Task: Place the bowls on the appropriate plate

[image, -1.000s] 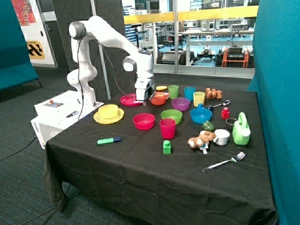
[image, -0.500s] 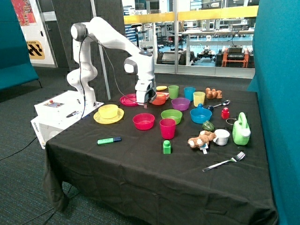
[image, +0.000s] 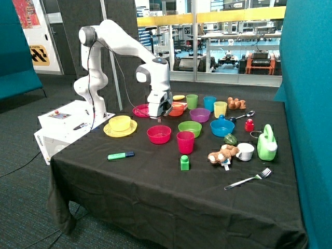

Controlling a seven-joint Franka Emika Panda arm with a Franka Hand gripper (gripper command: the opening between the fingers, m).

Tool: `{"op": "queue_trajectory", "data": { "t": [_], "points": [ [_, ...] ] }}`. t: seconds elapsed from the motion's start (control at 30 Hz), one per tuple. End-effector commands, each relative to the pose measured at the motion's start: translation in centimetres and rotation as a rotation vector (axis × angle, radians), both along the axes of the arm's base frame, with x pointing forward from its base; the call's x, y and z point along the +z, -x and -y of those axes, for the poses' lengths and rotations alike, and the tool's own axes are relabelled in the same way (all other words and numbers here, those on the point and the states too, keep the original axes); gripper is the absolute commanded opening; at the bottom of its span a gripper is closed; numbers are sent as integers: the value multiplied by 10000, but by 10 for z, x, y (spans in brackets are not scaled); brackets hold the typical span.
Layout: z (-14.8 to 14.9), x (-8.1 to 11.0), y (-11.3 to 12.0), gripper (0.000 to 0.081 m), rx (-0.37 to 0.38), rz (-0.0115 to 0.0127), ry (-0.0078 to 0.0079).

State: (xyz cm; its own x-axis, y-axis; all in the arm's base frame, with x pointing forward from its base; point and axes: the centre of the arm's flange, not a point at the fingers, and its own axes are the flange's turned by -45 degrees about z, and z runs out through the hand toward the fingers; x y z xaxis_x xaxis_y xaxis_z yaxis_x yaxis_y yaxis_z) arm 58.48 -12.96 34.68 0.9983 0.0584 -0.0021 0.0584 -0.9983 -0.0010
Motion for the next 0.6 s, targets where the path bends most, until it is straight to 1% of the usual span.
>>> {"op": "queue_trajectory", "data": {
  "t": [0.0,0.17,0.57],
  "points": [
    [14,-5,0,453,-206,21,9],
    [18,-11,1,455,-442,21,10],
    [23,-26,-2,445,-642,21,10]
  ]
}}
